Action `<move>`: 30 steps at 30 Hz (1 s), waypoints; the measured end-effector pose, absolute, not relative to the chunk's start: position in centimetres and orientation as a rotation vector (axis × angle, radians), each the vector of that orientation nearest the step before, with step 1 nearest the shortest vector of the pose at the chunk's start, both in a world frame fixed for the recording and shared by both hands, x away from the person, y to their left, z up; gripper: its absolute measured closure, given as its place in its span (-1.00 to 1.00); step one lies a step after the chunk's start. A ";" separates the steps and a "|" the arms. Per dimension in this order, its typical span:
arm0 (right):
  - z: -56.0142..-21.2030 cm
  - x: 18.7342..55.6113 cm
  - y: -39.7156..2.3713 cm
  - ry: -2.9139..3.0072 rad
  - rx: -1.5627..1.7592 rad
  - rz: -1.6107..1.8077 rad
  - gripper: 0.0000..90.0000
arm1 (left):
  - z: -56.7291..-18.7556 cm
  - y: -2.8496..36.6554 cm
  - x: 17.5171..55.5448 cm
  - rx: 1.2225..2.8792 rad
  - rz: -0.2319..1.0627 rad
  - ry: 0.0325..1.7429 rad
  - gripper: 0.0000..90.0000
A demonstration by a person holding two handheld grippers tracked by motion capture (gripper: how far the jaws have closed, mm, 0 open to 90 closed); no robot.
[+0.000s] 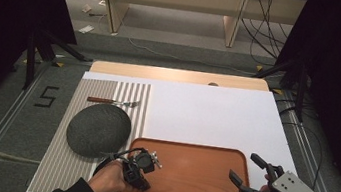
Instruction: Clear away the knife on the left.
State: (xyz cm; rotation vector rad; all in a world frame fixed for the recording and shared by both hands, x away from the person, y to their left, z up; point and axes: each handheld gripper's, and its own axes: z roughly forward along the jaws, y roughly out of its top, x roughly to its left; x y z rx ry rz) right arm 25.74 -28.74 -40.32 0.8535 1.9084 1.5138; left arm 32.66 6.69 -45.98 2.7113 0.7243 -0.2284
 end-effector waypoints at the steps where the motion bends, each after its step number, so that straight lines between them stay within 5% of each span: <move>1: -40.3 25.7 -28.7 1.909 0.853 1.513 -0.56 | -46.0 6.8 32.6 2.717 -0.232 0.722 1.00; 30: -40.4 25.8 -28.7 1.909 0.854 1.509 -0.56 | -45.8 10.5 33.2 2.695 -0.242 0.823 1.00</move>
